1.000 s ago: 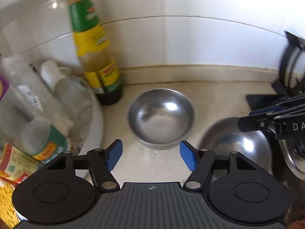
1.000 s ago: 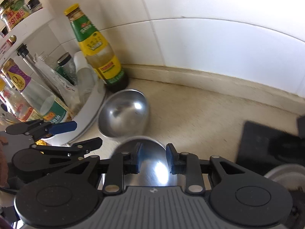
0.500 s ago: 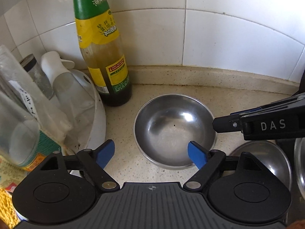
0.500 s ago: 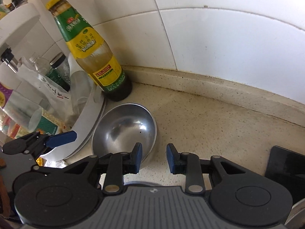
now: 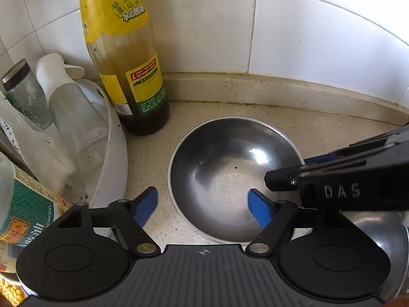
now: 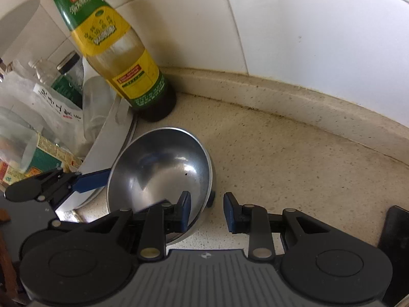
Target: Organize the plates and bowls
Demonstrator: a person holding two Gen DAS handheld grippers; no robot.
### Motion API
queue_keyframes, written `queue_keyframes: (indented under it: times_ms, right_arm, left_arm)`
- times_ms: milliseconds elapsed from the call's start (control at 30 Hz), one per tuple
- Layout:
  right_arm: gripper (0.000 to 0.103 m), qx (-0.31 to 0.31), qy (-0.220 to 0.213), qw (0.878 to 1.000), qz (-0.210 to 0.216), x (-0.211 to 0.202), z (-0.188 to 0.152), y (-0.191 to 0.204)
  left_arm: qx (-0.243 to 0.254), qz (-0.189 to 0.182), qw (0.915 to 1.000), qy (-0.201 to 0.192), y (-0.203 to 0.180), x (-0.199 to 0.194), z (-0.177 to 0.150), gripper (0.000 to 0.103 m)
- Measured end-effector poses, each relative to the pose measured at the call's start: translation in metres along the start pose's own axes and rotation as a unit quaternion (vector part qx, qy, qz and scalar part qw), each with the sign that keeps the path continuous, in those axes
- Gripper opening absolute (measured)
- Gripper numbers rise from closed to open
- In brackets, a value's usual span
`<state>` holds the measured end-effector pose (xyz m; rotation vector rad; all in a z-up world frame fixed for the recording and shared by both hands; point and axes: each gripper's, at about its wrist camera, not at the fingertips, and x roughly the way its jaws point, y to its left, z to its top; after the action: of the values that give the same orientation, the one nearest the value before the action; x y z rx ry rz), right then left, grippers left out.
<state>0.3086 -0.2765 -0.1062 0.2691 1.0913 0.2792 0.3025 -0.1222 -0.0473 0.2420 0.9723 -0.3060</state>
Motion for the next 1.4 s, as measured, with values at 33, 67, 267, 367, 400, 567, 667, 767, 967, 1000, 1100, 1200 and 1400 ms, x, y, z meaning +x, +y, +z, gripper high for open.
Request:
queue_keyframes:
  times_ms: [33, 67, 267, 367, 400, 567, 667, 767, 967, 1000, 1100, 1200, 1400]
  right_arm:
    - [0.031, -0.001, 0.002, 1.000, 0.000, 0.002, 0.000, 0.000]
    - [0.030, -0.001, 0.004, 1.000, 0.000, 0.003, 0.000, 0.000]
    - [0.026, -0.007, 0.013, 1.000, 0.008, 0.010, 0.001, 0.002]
    - [0.026, -0.004, 0.017, 1.000, 0.010, 0.012, 0.000, 0.001]
    - [0.026, -0.002, 0.017, 1.000, 0.011, 0.012, 0.000, 0.000]
    - [0.025, 0.002, 0.014, 1.000, 0.012, 0.011, -0.001, -0.001]
    - [0.025, 0.002, 0.010, 1.000, 0.013, 0.008, -0.001, -0.002]
    - [0.025, 0.003, 0.006, 1.000, 0.014, 0.003, 0.000, -0.002]
    - [0.025, 0.005, -0.001, 1.000, 0.012, -0.002, 0.003, -0.002]
    - [0.025, 0.005, -0.002, 1.000, 0.012, -0.003, 0.003, -0.002]
    - [0.025, 0.006, -0.004, 1.000, 0.011, -0.004, 0.004, -0.002]
    - [0.025, 0.007, -0.005, 1.000, 0.010, -0.006, 0.004, -0.002]
    - [0.025, 0.007, -0.011, 1.000, 0.007, -0.013, 0.003, 0.000]
  left_arm:
    - [0.000, -0.002, 1.0000, 0.003, 0.000, 0.002, 0.000, 0.077]
    - [0.000, -0.004, 1.0000, 0.005, 0.001, 0.004, 0.000, 0.075]
    - [0.011, -0.010, 0.9999, 0.007, -0.002, 0.010, 0.000, 0.066]
    - [0.017, -0.008, 0.9998, 0.003, -0.002, 0.011, -0.001, 0.065]
    - [0.017, -0.009, 0.9998, 0.001, -0.001, 0.010, -0.002, 0.064]
    - [0.016, -0.011, 0.9998, 0.000, -0.001, 0.009, -0.003, 0.063]
    - [0.016, -0.012, 0.9998, -0.003, -0.002, 0.007, -0.002, 0.063]
    - [0.016, -0.012, 0.9998, -0.007, -0.002, 0.004, -0.001, 0.063]
    - [0.020, -0.012, 0.9997, -0.012, -0.003, 0.000, 0.002, 0.063]
    - [0.020, -0.012, 0.9996, -0.013, -0.003, -0.001, 0.003, 0.063]
    - [0.022, -0.013, 0.9995, -0.016, -0.004, -0.001, 0.004, 0.063]
    - [0.025, -0.013, 0.9995, -0.017, -0.006, -0.002, 0.004, 0.063]
    - [0.031, -0.015, 0.9991, -0.024, -0.008, -0.008, 0.004, 0.063]
